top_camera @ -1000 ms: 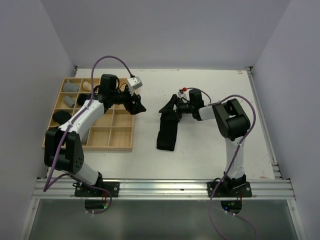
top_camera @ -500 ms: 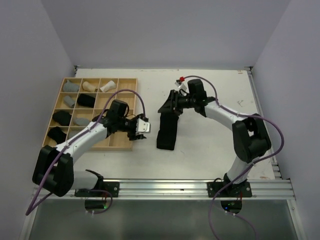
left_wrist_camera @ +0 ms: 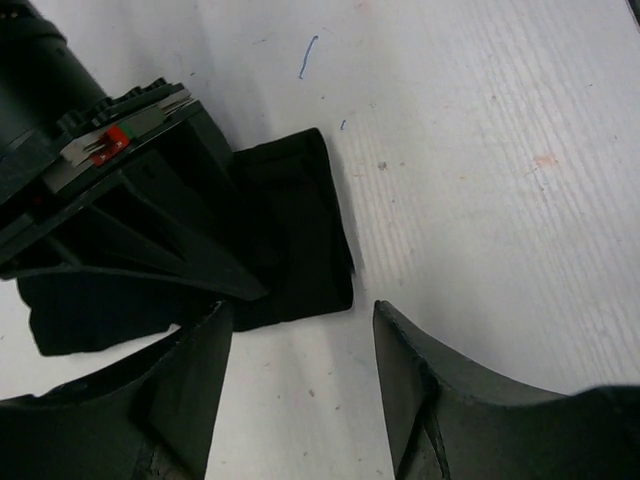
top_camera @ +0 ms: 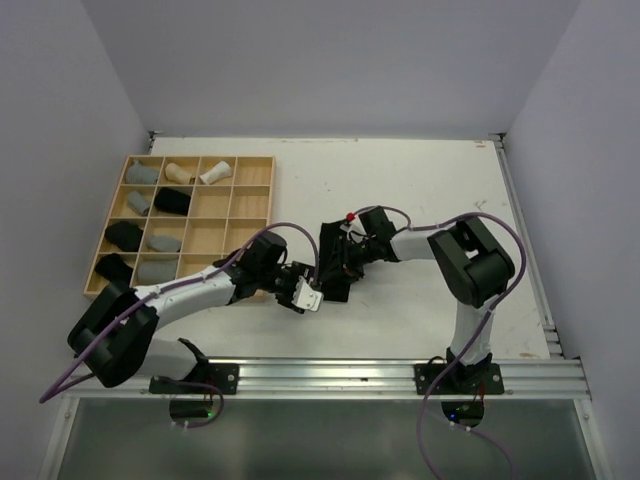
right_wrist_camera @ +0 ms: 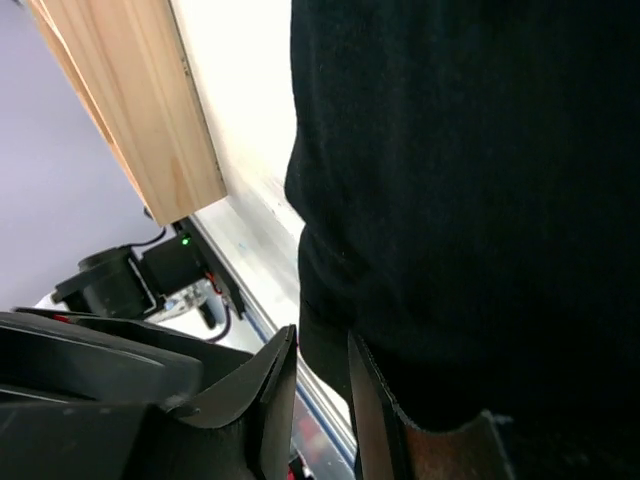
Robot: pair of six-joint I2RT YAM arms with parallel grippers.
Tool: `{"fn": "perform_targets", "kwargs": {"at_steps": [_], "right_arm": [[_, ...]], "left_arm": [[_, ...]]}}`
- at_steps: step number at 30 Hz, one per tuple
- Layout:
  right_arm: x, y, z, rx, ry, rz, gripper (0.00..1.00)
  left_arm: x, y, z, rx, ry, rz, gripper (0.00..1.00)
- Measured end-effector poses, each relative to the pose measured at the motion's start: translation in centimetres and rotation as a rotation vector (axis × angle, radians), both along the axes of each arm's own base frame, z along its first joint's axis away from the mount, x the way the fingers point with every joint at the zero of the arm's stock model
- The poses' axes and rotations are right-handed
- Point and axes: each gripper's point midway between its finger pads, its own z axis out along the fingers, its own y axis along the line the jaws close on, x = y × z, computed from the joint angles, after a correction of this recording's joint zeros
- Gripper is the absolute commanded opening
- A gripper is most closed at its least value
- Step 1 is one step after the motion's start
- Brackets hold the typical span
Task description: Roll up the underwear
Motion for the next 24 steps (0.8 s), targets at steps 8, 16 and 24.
{"fn": "perform_targets", "kwargs": {"at_steps": [8, 16, 24], "right_arm": [[0.3, 0.7, 0.4, 0.058, 0.000, 0.006, 0.34], [2.7, 0.9, 3.9, 0.043, -0.118, -0.046, 0.34], [2.5, 0.3, 2.7, -0.004, -0.120, -0.052, 0.32]], "left_arm": [[-0.9, -1.8, -2.0, 0.035, -0.018, -0.052, 0.58], [-0.7, -2.0, -2.0, 0.034, -0.035, -0.055, 0.57], [-0.6, -1.7, -2.7, 0.058, -0.035, -0.060, 0.56]]}}
